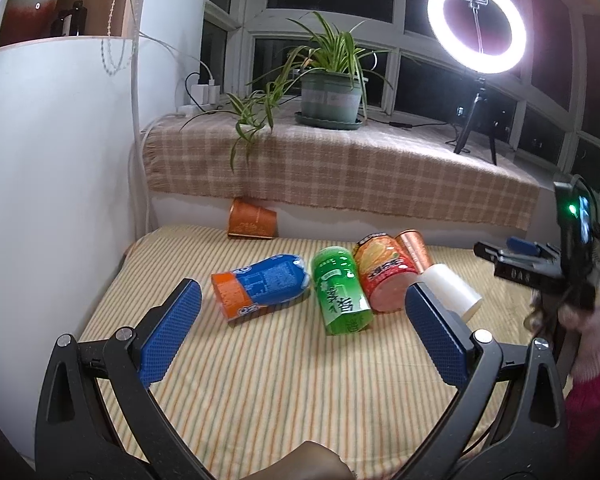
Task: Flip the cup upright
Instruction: 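Move the right tool to the orange patterned cup and close on it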
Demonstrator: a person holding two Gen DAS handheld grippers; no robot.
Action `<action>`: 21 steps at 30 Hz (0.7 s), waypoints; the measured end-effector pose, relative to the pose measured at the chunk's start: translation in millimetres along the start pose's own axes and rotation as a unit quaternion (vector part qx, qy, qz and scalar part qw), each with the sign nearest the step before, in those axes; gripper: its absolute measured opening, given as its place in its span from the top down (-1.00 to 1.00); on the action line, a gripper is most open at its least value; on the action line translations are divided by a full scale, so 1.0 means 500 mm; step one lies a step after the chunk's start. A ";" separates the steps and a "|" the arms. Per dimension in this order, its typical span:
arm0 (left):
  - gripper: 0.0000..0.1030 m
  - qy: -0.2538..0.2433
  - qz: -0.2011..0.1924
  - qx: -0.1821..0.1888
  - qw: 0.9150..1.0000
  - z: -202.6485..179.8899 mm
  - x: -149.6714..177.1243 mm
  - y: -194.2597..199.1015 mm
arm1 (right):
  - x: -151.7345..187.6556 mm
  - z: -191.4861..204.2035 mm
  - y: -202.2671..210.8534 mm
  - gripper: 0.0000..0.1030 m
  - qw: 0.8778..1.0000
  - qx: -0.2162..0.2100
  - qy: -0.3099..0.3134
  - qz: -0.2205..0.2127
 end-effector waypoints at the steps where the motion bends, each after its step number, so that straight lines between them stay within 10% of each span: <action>1: -1.00 -0.001 0.001 -0.003 1.000 0.003 0.002 -0.002 | -0.003 -0.003 -0.016 -0.58 1.000 -0.004 -0.001 0.010; 11: -1.00 -0.005 0.033 -0.036 0.999 0.043 0.045 -0.033 | -0.013 -0.019 -0.168 -0.58 0.986 -0.085 -0.052 0.131; 21: -1.00 0.004 0.061 -0.058 0.996 0.078 0.090 -0.050 | 0.015 -0.004 -0.287 -0.58 0.948 -0.167 -0.120 0.243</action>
Point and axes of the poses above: each gripper's, at about its wrist camera, not at the fingertips, and y roughly against the way its jaws point, z to its left, x to its underside, the point moved 8 cm from there along -y, roughly the way its jaws point
